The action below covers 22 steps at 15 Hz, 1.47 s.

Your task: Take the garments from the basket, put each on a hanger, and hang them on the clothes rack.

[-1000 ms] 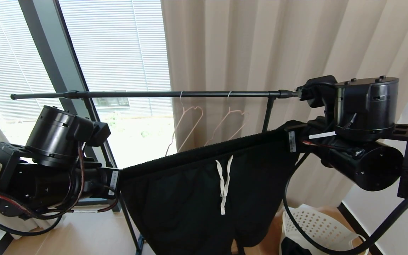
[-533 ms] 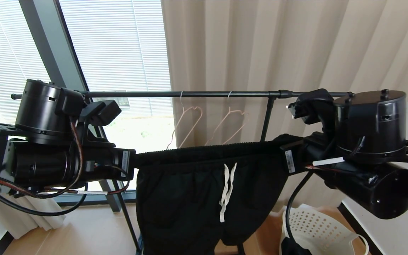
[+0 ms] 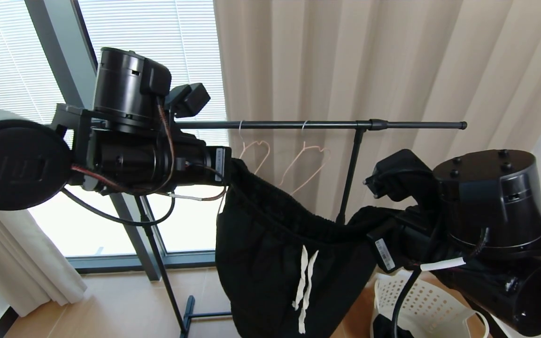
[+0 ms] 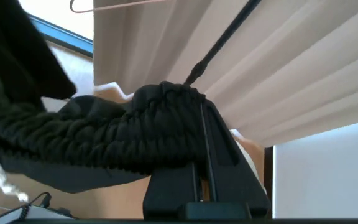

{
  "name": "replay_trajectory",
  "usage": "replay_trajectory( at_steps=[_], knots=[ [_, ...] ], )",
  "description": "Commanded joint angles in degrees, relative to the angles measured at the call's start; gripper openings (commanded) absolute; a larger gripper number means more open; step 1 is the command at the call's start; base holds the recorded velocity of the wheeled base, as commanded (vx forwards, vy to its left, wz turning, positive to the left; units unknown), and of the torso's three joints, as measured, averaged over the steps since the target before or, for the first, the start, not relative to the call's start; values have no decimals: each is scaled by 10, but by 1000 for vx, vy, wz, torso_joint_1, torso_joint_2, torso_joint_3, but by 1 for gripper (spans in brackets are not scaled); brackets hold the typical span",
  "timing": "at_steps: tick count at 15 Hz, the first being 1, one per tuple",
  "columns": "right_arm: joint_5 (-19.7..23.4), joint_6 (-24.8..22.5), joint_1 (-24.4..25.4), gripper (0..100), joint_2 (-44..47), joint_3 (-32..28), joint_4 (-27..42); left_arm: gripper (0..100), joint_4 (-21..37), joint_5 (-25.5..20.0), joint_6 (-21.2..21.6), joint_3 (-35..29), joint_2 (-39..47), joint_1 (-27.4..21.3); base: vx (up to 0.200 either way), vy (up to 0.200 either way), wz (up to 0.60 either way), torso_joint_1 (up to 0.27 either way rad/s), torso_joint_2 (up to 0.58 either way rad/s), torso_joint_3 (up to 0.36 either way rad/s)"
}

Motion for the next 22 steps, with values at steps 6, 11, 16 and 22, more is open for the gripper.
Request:
replay_trajectory(
  at_steps=[6,11,16,22],
  knots=[
    [54,-23,96,0,-54,19,65,0,0,22,-69,-178,139,-1,0,0,0,0,0,0],
    [52,42,174,0,-4,-5,44,0,-1,19,-69,-222,154,-7,0,0,0,0,0,0],
    [-23,222,216,0,115,-124,42,0,-1,19,-66,-221,156,-11,0,0,0,0,0,0],
    [-29,173,135,0,51,-114,106,0,5,19,-56,-214,144,-9,0,0,0,9,0,0]
  ],
)
